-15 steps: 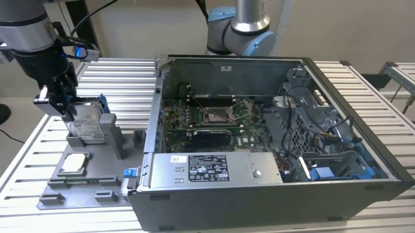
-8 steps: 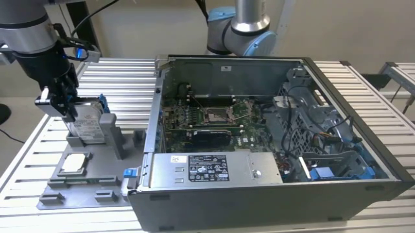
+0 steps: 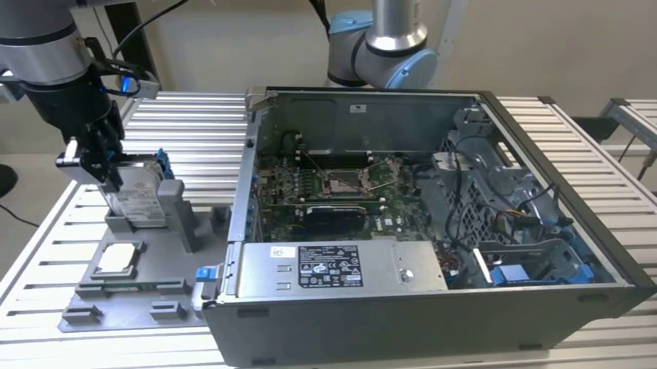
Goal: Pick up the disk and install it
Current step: 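Pick up the disk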
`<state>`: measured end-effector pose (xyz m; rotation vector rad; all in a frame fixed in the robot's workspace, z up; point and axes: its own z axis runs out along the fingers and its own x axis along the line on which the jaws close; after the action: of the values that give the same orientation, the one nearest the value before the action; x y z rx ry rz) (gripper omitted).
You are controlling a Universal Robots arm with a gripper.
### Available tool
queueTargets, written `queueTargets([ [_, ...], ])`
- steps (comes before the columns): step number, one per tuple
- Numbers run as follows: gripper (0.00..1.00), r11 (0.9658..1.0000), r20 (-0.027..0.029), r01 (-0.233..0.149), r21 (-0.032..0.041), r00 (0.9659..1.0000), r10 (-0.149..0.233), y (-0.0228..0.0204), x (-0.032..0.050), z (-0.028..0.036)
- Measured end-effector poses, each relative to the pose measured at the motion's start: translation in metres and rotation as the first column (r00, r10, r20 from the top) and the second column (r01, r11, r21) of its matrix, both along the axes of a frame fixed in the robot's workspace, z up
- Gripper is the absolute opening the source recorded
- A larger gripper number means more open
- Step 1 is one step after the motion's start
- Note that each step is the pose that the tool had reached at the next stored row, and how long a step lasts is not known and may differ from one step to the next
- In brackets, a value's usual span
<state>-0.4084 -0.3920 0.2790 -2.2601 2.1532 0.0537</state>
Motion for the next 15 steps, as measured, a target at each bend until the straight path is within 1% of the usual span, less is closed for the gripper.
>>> queueTargets([
  [8, 0.0, 1.0, 0.0, 0.0, 0.001, 1.0, 0.0, 0.0, 0.0, 0.0],
  [10, 0.0, 1.0, 0.0, 0.0, 0.0026, 1.0, 0.0, 0.0, 0.0, 0.0],
  [15, 0.0, 1.0, 0.0, 0.0, 0.0032, 1.0, 0.0, -0.0001, 0.0, 0.0],
])
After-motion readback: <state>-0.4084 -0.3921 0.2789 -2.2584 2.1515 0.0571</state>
